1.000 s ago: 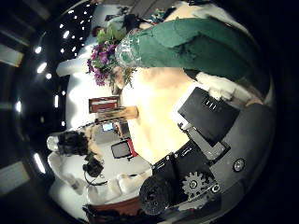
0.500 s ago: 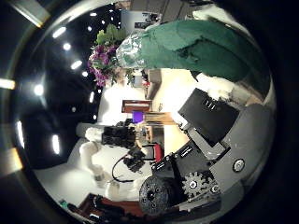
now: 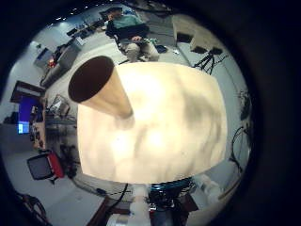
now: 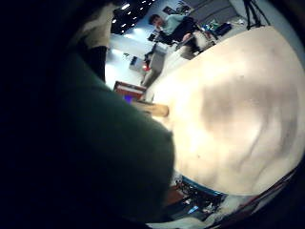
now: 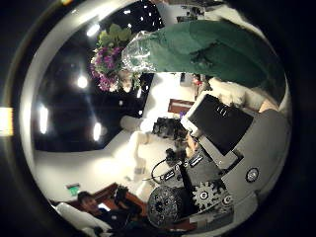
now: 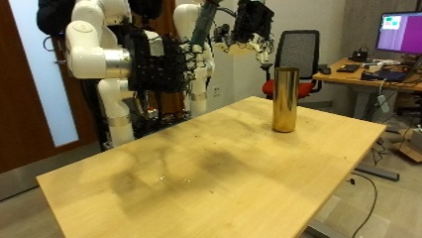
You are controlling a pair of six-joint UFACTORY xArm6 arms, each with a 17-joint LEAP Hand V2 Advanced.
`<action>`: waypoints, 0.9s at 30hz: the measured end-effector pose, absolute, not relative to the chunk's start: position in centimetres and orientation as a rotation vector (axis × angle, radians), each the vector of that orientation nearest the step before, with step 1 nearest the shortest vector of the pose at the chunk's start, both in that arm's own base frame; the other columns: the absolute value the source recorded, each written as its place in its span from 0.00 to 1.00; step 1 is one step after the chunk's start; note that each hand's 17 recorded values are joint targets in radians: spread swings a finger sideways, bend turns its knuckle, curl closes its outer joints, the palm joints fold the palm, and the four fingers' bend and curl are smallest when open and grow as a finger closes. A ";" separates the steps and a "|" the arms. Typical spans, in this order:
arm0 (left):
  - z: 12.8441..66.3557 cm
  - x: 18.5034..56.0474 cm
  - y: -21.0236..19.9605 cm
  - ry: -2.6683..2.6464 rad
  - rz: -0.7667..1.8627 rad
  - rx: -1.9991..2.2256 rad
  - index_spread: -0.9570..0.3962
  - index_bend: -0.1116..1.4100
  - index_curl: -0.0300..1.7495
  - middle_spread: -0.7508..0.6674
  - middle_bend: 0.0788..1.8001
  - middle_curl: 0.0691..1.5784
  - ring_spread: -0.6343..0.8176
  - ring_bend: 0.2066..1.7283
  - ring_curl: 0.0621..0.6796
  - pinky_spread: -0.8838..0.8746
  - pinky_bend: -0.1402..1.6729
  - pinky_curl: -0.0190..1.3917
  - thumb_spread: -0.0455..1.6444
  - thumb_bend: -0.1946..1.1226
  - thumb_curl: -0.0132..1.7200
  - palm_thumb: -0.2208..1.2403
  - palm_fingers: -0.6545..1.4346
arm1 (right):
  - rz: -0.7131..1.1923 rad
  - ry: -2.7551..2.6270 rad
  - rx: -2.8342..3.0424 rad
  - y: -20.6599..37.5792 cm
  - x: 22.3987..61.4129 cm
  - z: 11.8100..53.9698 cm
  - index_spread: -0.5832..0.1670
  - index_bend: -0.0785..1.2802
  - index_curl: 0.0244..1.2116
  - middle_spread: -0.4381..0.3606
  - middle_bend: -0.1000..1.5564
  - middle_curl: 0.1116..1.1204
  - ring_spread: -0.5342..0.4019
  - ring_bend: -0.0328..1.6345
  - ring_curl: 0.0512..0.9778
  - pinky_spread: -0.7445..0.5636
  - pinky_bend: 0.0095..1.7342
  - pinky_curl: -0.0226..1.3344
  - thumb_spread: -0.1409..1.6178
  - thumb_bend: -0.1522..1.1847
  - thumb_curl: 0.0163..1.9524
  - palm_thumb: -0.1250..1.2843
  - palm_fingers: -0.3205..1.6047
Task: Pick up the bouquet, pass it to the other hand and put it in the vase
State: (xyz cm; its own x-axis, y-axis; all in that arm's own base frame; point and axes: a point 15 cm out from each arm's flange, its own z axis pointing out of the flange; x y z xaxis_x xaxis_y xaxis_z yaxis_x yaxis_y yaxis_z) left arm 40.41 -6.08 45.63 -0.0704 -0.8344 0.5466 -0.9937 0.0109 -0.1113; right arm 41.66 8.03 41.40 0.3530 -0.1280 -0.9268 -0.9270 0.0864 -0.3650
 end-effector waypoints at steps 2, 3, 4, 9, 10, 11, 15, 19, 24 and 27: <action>45.8 40.9 -6.3 -1.939 0.732 1.848 0.78 0.19 0.25 0.56 0.17 0.27 0.53 0.33 0.09 0.54 0.28 0.21 0.55 0.12 0.17 0.18 0.48 | 0.830 1.013 -1.379 9.2 41.3 41.0 0.45 0.84 0.78 0.39 0.87 0.70 0.37 0.88 0.67 0.41 0.65 0.77 0.30 0.10 0.50 0.95 0.75; 45.9 41.1 -6.3 -1.916 0.761 1.828 0.78 0.19 0.25 0.57 0.16 0.27 0.53 0.33 0.09 0.55 0.28 0.21 0.54 0.12 0.17 0.18 0.48 | 0.857 0.988 -1.383 9.7 41.1 40.5 0.45 0.84 0.78 0.39 0.87 0.70 0.37 0.88 0.67 0.41 0.65 0.77 0.29 0.10 0.50 0.95 0.75; 46.1 41.3 -6.4 -1.898 0.784 1.808 0.78 0.19 0.25 0.58 0.16 0.26 0.54 0.33 0.09 0.56 0.28 0.21 0.54 0.12 0.17 0.18 0.48 | 0.883 0.969 -1.381 10.1 40.9 40.1 0.45 0.84 0.78 0.39 0.87 0.70 0.37 0.88 0.67 0.41 0.65 0.77 0.29 0.10 0.50 0.95 0.75; 47.2 42.0 -7.2 -1.819 0.919 1.699 0.82 0.19 0.24 0.66 0.12 0.24 0.60 0.32 0.09 0.62 0.28 0.22 0.51 0.12 0.18 0.18 0.44 | 0.985 0.915 -1.365 11.4 40.2 38.9 0.46 0.85 0.77 0.39 0.87 0.69 0.37 0.88 0.67 0.40 0.63 0.79 0.27 0.10 0.50 0.95 0.75; 47.3 42.1 -7.3 -1.802 0.945 1.680 0.82 0.18 0.24 0.66 0.12 0.24 0.61 0.32 0.09 0.63 0.28 0.22 0.51 0.12 0.18 0.18 0.44 | 0.991 0.907 -1.370 11.7 40.2 38.8 0.46 0.85 0.77 0.39 0.87 0.69 0.37 0.88 0.67 0.40 0.63 0.79 0.26 0.10 0.50 0.95 0.75; 47.4 42.1 -7.2 -1.787 0.968 1.664 0.82 0.18 0.23 0.67 0.12 0.23 0.61 0.32 0.09 0.63 0.28 0.22 0.50 0.12 0.18 0.18 0.44 | 0.995 0.902 -1.373 12.0 40.1 38.8 0.46 0.85 0.77 0.39 0.87 0.69 0.37 0.88 0.67 0.40 0.63 0.79 0.26 0.10 0.50 0.95 0.75; 47.2 42.4 -7.2 -1.722 1.031 1.612 0.84 0.18 0.22 0.71 0.11 0.22 0.65 0.32 0.09 0.67 0.27 0.22 0.49 0.12 0.19 0.19 0.43 | 1.024 0.872 -1.386 13.8 39.8 38.9 0.46 0.85 0.77 0.39 0.87 0.69 0.37 0.88 0.66 0.40 0.62 0.81 0.23 0.10 0.49 0.94 0.75; 47.2 42.2 -8.1 -1.673 1.049 1.535 0.85 0.18 0.21 0.73 0.10 0.21 0.68 0.32 0.10 0.69 0.27 0.22 0.49 0.12 0.19 0.20 0.41 | 1.059 0.835 -1.390 16.0 39.5 39.1 0.46 0.85 0.76 0.38 0.88 0.68 0.37 0.88 0.66 0.39 0.61 0.82 0.22 0.10 0.49 0.94 0.75; 47.9 41.8 -9.1 -1.635 1.077 1.433 0.87 0.17 0.20 0.76 0.11 0.20 0.70 0.31 0.11 0.73 0.27 0.22 0.48 0.12 0.20 0.21 0.40 | 1.080 0.823 -1.423 18.1 39.1 39.0 0.46 0.86 0.76 0.38 0.88 0.68 0.37 0.88 0.67 0.39 0.61 0.82 0.21 0.10 0.49 0.94 0.75; 48.2 41.3 -9.6 -1.605 1.078 1.379 0.89 0.17 0.19 0.74 0.14 0.21 0.71 0.31 0.11 0.75 0.26 0.22 0.47 0.12 0.20 0.22 0.41 | 1.080 0.823 -1.436 18.8 39.1 39.0 0.46 0.86 0.76 0.38 0.88 0.69 0.37 0.88 0.67 0.39 0.61 0.83 0.20 0.10 0.49 0.94 0.75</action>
